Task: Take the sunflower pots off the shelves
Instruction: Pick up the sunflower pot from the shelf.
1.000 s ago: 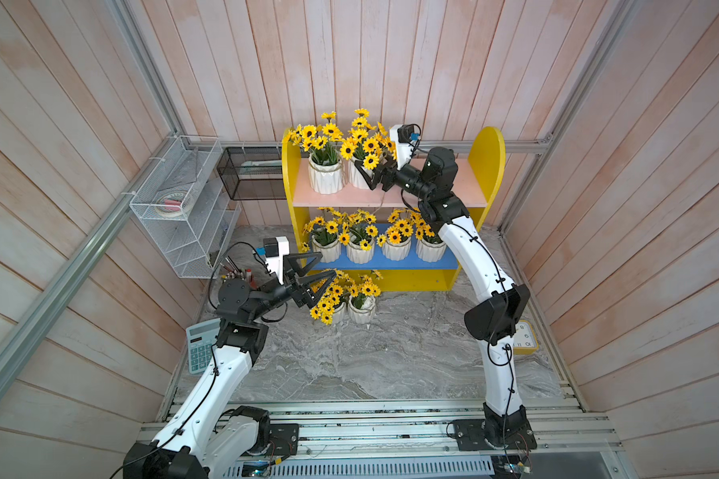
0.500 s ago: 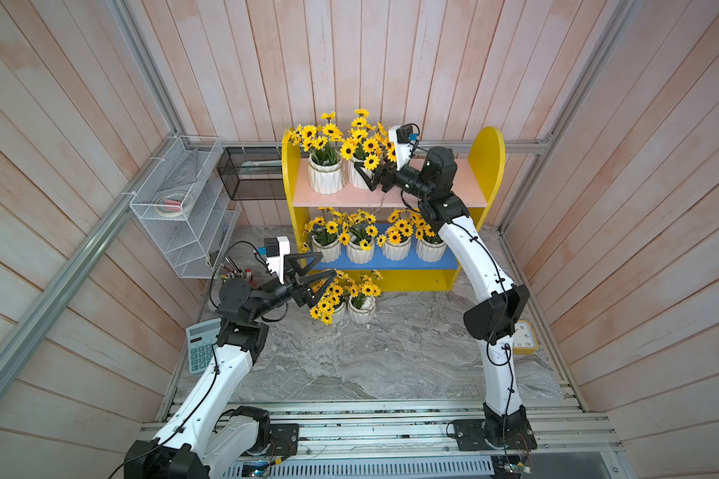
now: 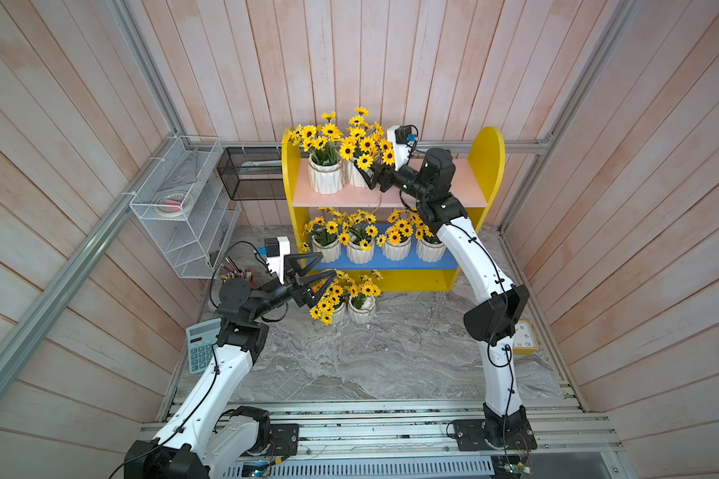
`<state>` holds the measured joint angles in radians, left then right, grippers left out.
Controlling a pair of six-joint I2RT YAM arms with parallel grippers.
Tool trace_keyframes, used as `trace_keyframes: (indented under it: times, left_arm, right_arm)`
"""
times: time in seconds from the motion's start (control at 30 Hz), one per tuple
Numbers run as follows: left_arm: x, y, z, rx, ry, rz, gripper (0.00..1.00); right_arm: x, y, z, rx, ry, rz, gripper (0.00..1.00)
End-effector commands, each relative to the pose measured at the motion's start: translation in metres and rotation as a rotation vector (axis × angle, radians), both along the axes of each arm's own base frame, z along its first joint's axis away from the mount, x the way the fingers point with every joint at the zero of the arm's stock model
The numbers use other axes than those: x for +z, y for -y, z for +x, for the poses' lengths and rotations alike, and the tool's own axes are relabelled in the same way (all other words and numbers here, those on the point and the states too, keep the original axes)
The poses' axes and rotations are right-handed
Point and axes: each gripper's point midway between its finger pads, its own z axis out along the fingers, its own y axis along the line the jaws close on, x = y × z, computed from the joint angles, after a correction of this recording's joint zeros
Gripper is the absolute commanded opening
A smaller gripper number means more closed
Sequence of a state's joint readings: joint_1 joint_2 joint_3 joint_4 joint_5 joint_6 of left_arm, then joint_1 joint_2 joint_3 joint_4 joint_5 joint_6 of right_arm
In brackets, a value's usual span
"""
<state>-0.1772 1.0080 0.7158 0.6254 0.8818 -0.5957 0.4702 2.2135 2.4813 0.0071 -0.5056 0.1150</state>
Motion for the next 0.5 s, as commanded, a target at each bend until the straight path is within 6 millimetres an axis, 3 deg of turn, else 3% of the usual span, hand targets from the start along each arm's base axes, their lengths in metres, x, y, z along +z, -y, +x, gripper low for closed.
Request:
trace_keyframes:
  times: [0.0,0.1,0.3,0.43,0.47]
  left_arm:
    - [0.001,-0.001,0.000,0.001,0.011,0.001,1.00]
    - [0.001,-0.001,0.000,0.001,0.010,0.000,1.00]
    - [0.000,-0.001,0.000,0.002,0.008,0.000,1.00]
    - [0.000,-0.001,0.001,0.000,0.006,-0.002,1.00]
    - [0.000,-0.001,0.001,0.000,0.007,-0.003,1.00]
  right_arm:
    - [-0.025,-0.005,0.000,0.005,-0.068,-0.053,0.60]
    - [-0.017,0.002,-0.001,-0.027,-0.054,-0.043,0.55]
    - [-0.005,0.025,-0.009,-0.076,-0.039,-0.043,0.54]
    - [-0.012,0.032,-0.015,-0.079,-0.051,-0.068,0.56]
    - [-0.014,0.031,-0.018,-0.063,-0.047,-0.077,0.52]
